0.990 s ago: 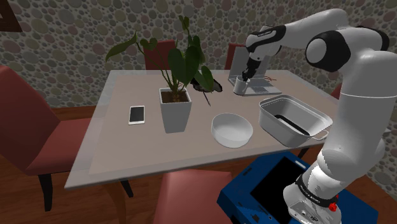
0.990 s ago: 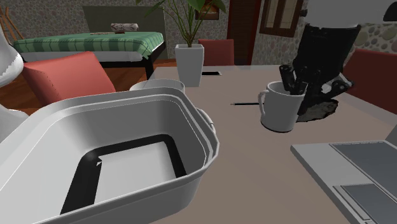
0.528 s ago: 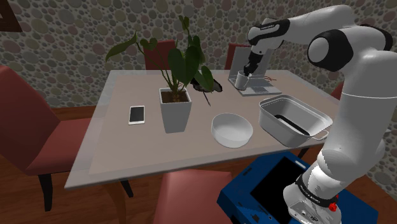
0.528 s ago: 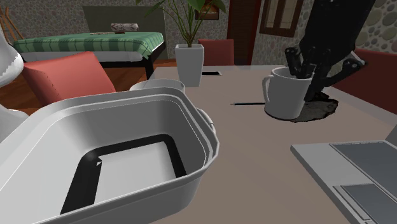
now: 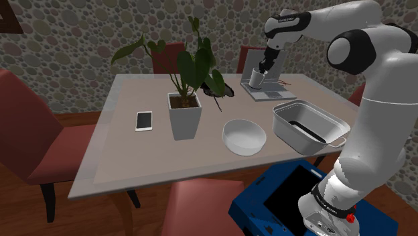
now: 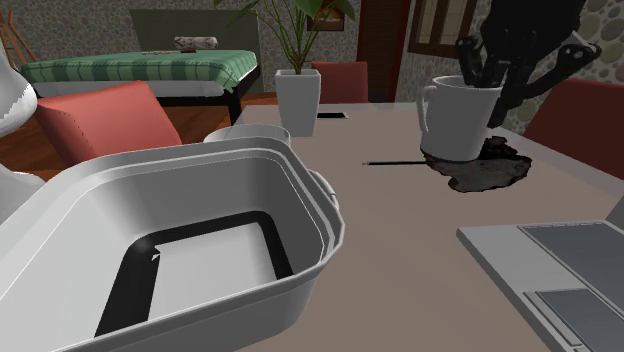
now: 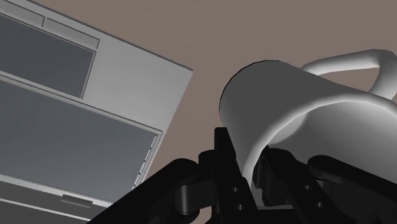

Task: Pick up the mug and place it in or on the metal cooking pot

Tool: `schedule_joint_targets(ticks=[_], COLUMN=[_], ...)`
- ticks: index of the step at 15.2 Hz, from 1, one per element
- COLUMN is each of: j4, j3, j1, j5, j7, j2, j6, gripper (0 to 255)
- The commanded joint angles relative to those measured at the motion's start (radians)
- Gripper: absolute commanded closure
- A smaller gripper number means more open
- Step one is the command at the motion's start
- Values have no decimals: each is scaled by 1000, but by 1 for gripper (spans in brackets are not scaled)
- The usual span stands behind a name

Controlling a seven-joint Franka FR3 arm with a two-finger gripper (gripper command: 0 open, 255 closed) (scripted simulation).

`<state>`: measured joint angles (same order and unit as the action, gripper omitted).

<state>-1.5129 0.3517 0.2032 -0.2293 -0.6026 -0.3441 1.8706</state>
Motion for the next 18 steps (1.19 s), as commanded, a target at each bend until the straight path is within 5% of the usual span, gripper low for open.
schedule_joint_targets(ticks=[1,16,18], j4=[27,250,113], j3=[1,5,14], j1=[2,23,3], j5=[1,1,31], j7=[4,26,21], j2=[-1,-20,80], j6=[-26,-228,-188], gripper=[255,255,255])
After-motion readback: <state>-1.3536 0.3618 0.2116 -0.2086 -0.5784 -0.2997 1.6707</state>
